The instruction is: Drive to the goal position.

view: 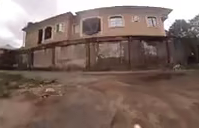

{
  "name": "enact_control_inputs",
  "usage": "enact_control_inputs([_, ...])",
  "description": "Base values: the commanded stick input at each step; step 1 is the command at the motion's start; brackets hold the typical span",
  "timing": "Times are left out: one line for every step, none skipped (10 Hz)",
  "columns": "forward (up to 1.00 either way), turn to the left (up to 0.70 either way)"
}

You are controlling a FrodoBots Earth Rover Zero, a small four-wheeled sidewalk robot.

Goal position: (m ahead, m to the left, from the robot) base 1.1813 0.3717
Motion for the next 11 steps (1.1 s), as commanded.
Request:
enact_control_inputs([1.00,0.00])
enact_control_inputs([1.00,0.00])
enact_control_inputs([1.00,0.02])
enact_control_inputs([1.00,0.18])
enact_control_inputs([1.00,0.27])
enact_control_inputs([1.00,0.27])
enact_control_inputs([1.00,0.15])
enact_control_inputs([1.00,0.00])
enact_control_inputs([1.00,0.00])
enact_control_inputs([1.00,0.00])
enact_control_inputs([1.00,0.00])
